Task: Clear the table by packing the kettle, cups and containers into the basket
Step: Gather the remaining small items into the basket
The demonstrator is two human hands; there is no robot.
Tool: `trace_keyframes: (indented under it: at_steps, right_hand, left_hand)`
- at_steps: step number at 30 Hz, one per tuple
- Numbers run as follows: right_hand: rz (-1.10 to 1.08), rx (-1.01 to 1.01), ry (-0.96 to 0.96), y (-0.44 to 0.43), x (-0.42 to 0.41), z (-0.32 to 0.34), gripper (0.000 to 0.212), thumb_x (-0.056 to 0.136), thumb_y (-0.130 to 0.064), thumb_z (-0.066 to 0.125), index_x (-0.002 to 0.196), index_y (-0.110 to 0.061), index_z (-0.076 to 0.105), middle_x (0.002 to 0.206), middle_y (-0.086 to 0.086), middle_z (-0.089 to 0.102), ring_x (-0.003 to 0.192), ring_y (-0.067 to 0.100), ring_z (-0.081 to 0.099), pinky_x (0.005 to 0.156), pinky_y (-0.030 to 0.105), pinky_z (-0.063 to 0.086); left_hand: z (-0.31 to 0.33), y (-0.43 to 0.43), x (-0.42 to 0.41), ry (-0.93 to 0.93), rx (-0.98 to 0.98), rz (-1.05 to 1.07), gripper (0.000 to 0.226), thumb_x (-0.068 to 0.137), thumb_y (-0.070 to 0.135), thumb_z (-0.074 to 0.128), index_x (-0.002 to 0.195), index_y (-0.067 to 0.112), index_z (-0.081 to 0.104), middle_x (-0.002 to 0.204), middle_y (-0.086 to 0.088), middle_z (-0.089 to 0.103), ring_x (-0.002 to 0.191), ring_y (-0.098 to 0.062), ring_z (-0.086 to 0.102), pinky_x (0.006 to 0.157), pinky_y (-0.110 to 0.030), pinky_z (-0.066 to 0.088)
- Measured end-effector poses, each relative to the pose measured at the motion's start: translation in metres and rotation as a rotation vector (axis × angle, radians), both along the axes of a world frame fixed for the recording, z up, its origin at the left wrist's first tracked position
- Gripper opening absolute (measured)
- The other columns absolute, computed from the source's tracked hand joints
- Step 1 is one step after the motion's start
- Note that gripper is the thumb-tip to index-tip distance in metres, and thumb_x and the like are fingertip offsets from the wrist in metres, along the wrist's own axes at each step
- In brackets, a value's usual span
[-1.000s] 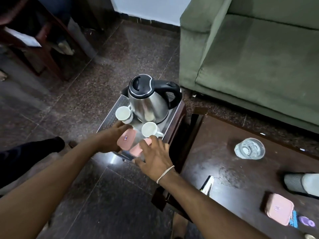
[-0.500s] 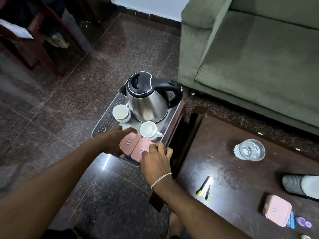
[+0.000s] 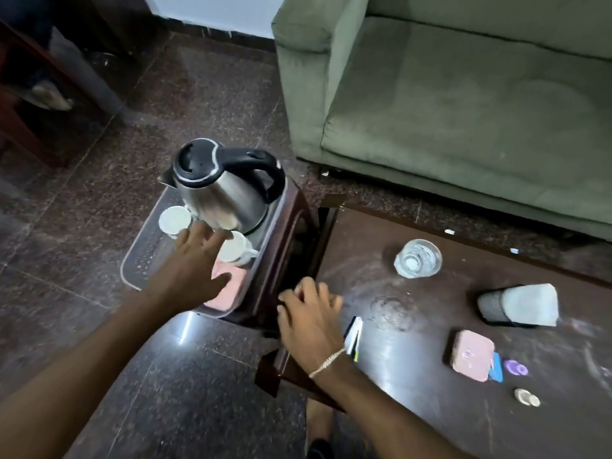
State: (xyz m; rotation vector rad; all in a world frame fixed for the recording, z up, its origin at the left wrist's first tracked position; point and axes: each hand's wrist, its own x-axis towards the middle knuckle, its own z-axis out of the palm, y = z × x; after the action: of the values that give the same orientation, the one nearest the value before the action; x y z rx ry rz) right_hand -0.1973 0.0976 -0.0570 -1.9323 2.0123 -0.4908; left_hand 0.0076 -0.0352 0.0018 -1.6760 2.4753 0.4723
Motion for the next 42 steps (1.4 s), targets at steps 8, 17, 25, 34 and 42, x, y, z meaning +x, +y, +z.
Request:
trace_keyframes:
  at_steps: [8, 17, 25, 34, 42]
  right_hand:
    - [-0.191, 0.231, 0.149, 0.102, -0.169, -0.022, 0.016, 0.083, -0.031, 0.072, 0.097, -0.024, 0.07, 0.105, 0.003, 0.063, 0.092, 0.032, 0.06, 0.071, 0.044, 0.047]
    - [-0.41, 0.463, 0.167, 0.181, -0.289, -0.05, 0.03, 0.08, -0.014, 0.074, 0.109, -0.006, 0.071, 0.109, 0.016, 0.065, 0.1, 0.042, 0.063, 0.079, 0.05, 0.051]
    - [-0.65, 0.649, -0.003, 0.194, -0.326, -0.085, 0.033, 0.097, -0.031, 0.057, 0.117, -0.006, 0.052, 0.115, 0.017, 0.068, 0.103, 0.041, 0.068, 0.084, 0.041, 0.052]
    - [-0.724, 0.657, -0.048, 0.184, -0.325, -0.104, 0.037, 0.095, -0.044, 0.055, 0.108, -0.01, 0.065, 0.111, 0.016, 0.065, 0.101, 0.041, 0.067, 0.087, 0.042, 0.055]
    - [-0.699, 0.46, -0.27, 0.147, -0.255, -0.051, 0.046, 0.082, -0.047, 0.074, 0.062, -0.015, 0.049, 0.052, -0.002, 0.052, 0.059, 0.028, 0.055, 0.055, 0.032, 0.029]
  left_hand:
    - [-0.035, 0.081, -0.158, 0.266, 0.211, -0.281, 0.067, 0.084, 0.044, 0.076, 0.141, 0.016, 0.053, 0.125, -0.006, 0.048, 0.114, -0.031, 0.056, 0.102, -0.043, 0.048]
    - [-0.114, 0.175, -0.33, 0.124, 0.304, -0.491, 0.094, 0.082, 0.044, 0.08, 0.156, 0.019, 0.028, 0.145, -0.004, 0.033, 0.129, -0.032, 0.047, 0.111, -0.046, 0.045]
    - [-0.15, 0.206, -0.415, -0.044, 0.34, -0.662, 0.122, 0.075, 0.032, 0.089, 0.164, 0.022, 0.007, 0.171, 0.002, 0.011, 0.145, -0.031, 0.033, 0.111, -0.054, 0.04]
    - [-0.162, 0.208, -0.405, 0.013, 0.301, -0.641, 0.106, 0.074, 0.025, 0.083, 0.159, 0.017, 0.019, 0.148, -0.001, 0.034, 0.129, -0.029, 0.039, 0.099, -0.048, 0.049]
    - [-0.092, 0.142, -0.278, 0.208, 0.195, -0.504, 0.114, 0.074, 0.036, 0.083, 0.163, 0.016, 0.016, 0.157, -0.002, 0.03, 0.128, -0.025, 0.036, 0.111, -0.035, 0.035]
